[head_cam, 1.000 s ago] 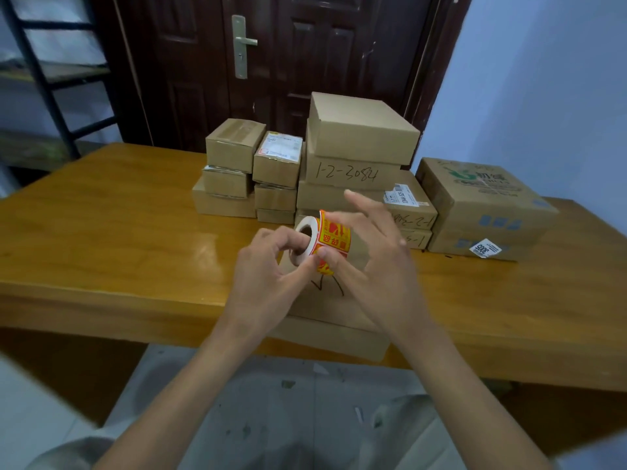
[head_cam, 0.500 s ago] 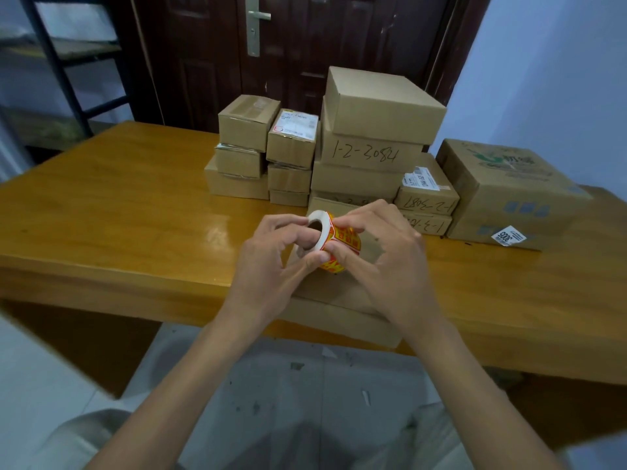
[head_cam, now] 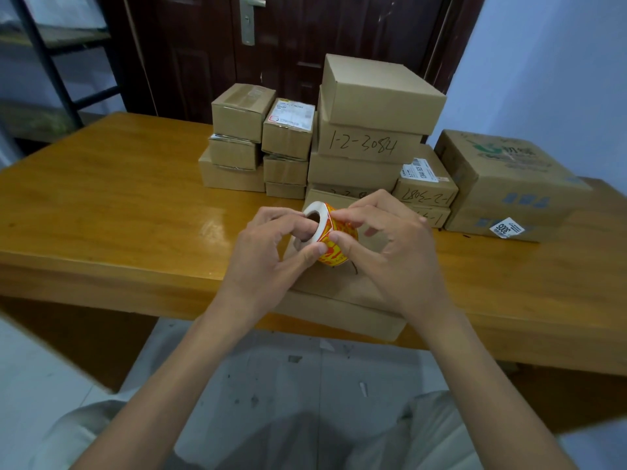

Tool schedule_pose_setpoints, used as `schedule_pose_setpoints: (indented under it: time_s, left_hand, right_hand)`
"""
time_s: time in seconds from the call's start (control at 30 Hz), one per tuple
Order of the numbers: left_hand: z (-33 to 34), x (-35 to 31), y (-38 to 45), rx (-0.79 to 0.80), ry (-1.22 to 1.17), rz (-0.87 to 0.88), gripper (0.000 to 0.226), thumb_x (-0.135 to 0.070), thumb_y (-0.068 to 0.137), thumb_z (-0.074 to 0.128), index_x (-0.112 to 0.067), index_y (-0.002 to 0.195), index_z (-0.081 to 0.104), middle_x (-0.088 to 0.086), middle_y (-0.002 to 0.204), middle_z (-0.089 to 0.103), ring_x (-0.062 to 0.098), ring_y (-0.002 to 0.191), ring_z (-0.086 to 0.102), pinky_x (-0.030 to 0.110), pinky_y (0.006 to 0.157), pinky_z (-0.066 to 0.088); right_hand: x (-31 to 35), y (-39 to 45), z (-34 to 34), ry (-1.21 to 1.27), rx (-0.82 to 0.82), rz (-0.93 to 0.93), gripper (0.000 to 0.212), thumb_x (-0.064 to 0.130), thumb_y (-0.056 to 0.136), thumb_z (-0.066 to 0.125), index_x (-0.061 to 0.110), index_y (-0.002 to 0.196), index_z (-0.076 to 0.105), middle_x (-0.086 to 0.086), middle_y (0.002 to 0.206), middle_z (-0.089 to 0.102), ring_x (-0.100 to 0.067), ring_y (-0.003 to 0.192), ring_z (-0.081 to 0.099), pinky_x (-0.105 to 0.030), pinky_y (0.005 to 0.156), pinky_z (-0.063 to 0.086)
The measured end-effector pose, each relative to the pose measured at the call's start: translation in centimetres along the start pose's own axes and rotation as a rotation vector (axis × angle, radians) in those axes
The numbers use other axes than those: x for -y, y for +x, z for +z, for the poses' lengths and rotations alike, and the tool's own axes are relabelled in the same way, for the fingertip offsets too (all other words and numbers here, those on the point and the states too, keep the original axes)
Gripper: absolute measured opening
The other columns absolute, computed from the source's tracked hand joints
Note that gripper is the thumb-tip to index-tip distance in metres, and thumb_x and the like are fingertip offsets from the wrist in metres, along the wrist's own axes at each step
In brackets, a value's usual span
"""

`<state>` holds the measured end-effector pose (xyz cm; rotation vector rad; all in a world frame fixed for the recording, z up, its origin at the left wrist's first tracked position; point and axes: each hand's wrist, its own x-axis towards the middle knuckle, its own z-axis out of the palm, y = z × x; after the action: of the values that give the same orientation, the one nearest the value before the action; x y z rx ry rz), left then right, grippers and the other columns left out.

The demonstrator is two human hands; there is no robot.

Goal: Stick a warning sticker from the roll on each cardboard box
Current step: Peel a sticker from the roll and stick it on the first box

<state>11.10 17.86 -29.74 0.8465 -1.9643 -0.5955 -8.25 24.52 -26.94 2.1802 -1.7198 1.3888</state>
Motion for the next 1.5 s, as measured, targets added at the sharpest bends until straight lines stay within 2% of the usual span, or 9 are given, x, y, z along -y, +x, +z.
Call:
schedule_pose_setpoints:
  time_s: [0.13, 0.23, 0.33, 0.6, 0.73, 0.87, 1.13, 1.33, 1.5]
  left_hand:
    - [-0.1, 0.0, -0.4, -0.001, 0.009, -0.015, 0.027, -0.041, 0.086, 0.075, -0.021, 0.105, 0.077, -0.011, 0.113, 0.066, 0.008, 0.120, 0.056, 0.020, 0.091, 0.052]
    - [-0.2, -0.2, -0.6, -0.003, 0.020, -0.024, 0.029, -0.044, 0.086, 0.073, -0.022, 0.103, 0.076, -0.011, 0.111, 0.066, 0.007, 0.120, 0.055, 0.012, 0.090, 0.047]
    - [-0.3, -0.4, -0.6, -0.013, 0.022, -0.005, 0.028, -0.046, 0.087, 0.071, -0.022, 0.101, 0.077, -0.013, 0.106, 0.068, 0.005, 0.119, 0.056, 0.012, 0.091, 0.046]
    - [-0.4, -0.8, -0.6, -0.004, 0.034, 0.019, 0.020, -0.039, 0.085, 0.077, -0.027, 0.100, 0.075, -0.016, 0.104, 0.064, 0.009, 0.118, 0.056, 0.020, 0.091, 0.049]
    - [-0.2, -1.0, -0.6, -0.013, 0.043, 0.021, 0.022, -0.046, 0.084, 0.074, -0.030, 0.100, 0.074, -0.031, 0.103, 0.057, 0.004, 0.117, 0.053, 0.014, 0.090, 0.045]
    - [-0.3, -1.0, -0.6, -0.004, 0.042, 0.032, 0.023, -0.050, 0.083, 0.072, -0.035, 0.101, 0.072, -0.034, 0.104, 0.055, 0.004, 0.117, 0.053, 0.017, 0.090, 0.046]
    - [-0.1, -0.2, -0.8, -0.005, 0.030, -0.025, 0.025, -0.040, 0.086, 0.078, -0.025, 0.106, 0.078, -0.012, 0.112, 0.067, 0.005, 0.119, 0.054, 0.015, 0.090, 0.046]
    - [0.1, -0.2, -0.7, -0.001, 0.055, -0.002, 0.035, -0.053, 0.085, 0.072, -0.026, 0.106, 0.078, -0.014, 0.109, 0.069, 0.000, 0.117, 0.053, 0.006, 0.088, 0.043]
    - [0.0, -0.3, -0.6, 0.015, 0.042, -0.014, 0.027, -0.048, 0.085, 0.075, -0.030, 0.105, 0.077, -0.015, 0.111, 0.067, -0.001, 0.117, 0.051, 0.010, 0.087, 0.045]
  right_hand:
    - [0.6, 0.3, -0.3, -0.018, -0.014, 0.045, 0.014, 0.035, 0.096, 0.077, 0.023, 0.102, 0.079, 0.012, 0.102, 0.071, -0.010, 0.095, 0.068, -0.032, 0.071, 0.058]
    - [0.7, 0.4, -0.2, -0.091, -0.001, 0.012, 0.023, 0.047, 0.095, 0.074, 0.025, 0.098, 0.079, 0.013, 0.103, 0.070, -0.011, 0.096, 0.068, -0.035, 0.070, 0.058]
    - [0.7, 0.5, 0.0, -0.166, 0.027, -0.023, 0.037, 0.062, 0.091, 0.069, 0.027, 0.100, 0.076, 0.012, 0.107, 0.067, -0.009, 0.097, 0.065, -0.037, 0.071, 0.057]
    - [0.8, 0.7, -0.5, -0.310, 0.029, -0.107, 0.035, 0.057, 0.096, 0.065, 0.025, 0.102, 0.077, 0.010, 0.102, 0.070, -0.008, 0.087, 0.066, -0.037, 0.068, 0.058]
    - [1.2, 0.2, -0.8, -0.417, -0.033, -0.220, 0.025, 0.046, 0.100, 0.068, 0.024, 0.096, 0.077, 0.008, 0.096, 0.072, -0.010, 0.080, 0.067, -0.036, 0.061, 0.054]
    - [1.2, 0.1, -0.9, -0.286, -0.012, -0.167, 0.025, 0.047, 0.099, 0.070, 0.023, 0.096, 0.079, 0.010, 0.098, 0.073, -0.008, 0.082, 0.068, -0.037, 0.064, 0.057]
    - [0.6, 0.7, -1.8, -0.218, 0.061, -0.172, 0.024, 0.042, 0.100, 0.067, 0.022, 0.091, 0.078, 0.011, 0.099, 0.072, -0.009, 0.083, 0.068, -0.038, 0.064, 0.058]
    - [1.1, 0.7, -1.4, -0.360, 0.085, -0.223, 0.036, 0.059, 0.097, 0.064, 0.025, 0.101, 0.076, 0.010, 0.099, 0.068, -0.008, 0.081, 0.065, -0.037, 0.061, 0.056]
    - [0.8, 0.7, -1.5, -0.329, 0.057, -0.233, 0.030, 0.050, 0.100, 0.064, 0.023, 0.099, 0.079, 0.009, 0.099, 0.070, -0.009, 0.078, 0.066, -0.038, 0.060, 0.056]
